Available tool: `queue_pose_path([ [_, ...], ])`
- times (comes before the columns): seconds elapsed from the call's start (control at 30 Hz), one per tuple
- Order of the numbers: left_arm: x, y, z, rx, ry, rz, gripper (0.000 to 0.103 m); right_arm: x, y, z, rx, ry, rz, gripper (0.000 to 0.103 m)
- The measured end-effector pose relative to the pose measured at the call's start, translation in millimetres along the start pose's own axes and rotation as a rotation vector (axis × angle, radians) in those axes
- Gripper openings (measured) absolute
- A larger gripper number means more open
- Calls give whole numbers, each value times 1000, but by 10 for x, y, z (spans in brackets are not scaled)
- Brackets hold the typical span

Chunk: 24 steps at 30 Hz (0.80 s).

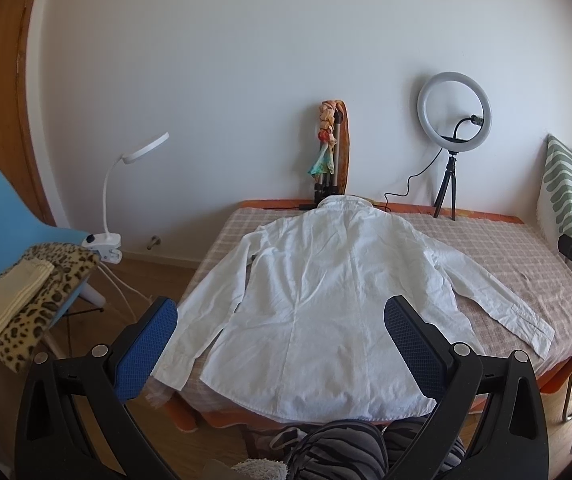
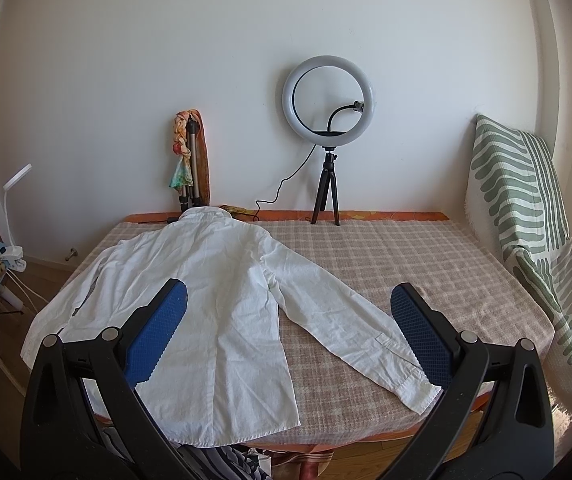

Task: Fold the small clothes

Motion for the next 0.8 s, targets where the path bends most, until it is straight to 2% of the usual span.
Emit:
queue_pose_path([
  [0.6,-1,-135,-123,-8,38,7,103,-17,23,-14,-6,-4,8,103],
  [0.7,-11,-159,-229,-18,72,11,103,-36,63,-40,-13,4,15,103],
  [0.8,0,-195,-425,-47,72,2,103,-44,122,-83,-24,25,31,103],
])
Point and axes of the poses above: each gripper's, at about its wrist camera, not at the fingertips, and x roughly the way its jaws point, z to its right, y to its top, the point moved 2 cm from there along x, roughly the way its jaws point, and after that the axes turned 2 degrees about z, right-handed, at the moved point
